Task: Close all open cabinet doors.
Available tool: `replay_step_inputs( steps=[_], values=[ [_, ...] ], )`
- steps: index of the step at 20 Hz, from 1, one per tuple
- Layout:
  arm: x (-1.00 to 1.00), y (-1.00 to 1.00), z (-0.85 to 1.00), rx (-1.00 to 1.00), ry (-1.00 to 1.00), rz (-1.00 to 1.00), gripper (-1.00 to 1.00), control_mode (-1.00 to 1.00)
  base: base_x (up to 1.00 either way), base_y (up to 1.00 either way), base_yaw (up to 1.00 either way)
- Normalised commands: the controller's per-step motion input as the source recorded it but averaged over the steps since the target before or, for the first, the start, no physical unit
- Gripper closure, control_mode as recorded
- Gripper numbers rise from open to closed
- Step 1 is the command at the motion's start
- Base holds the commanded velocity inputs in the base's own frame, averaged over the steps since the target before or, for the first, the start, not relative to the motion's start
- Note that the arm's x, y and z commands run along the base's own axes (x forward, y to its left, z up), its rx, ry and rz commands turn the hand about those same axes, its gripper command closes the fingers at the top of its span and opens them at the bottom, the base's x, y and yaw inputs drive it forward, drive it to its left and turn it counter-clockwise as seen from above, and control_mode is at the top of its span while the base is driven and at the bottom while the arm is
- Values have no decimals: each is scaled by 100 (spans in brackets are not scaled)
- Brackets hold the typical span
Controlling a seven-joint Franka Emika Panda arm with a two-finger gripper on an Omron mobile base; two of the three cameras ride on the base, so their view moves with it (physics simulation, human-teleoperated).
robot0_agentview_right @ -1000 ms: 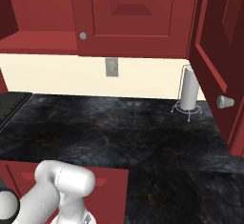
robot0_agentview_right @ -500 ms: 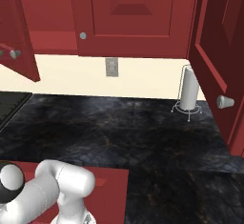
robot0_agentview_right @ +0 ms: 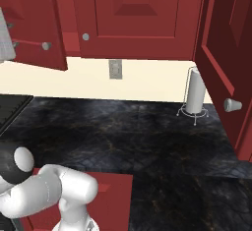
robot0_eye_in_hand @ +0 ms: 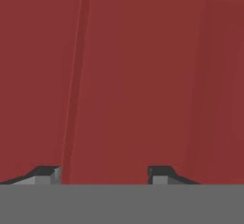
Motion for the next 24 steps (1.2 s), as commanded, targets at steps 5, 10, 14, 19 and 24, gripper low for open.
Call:
replay_step_inputs(
  steps=[5, 10, 14, 19, 24],
  values=[
    [99, -18, 0, 0, 7, 5, -100, -100, 0, 0, 0],
    [100, -2, -2, 0, 10, 1, -100, -100, 0, 0, 0],
    [100, 0, -9, 0, 10, 0, -100, -100, 0, 0, 0],
    [89, 0, -15, 0, 7, 0, -100, -100, 0, 0, 0],
    [15, 0, -30, -6, 0, 0, -100, -100, 0, 0, 0]
  ],
)
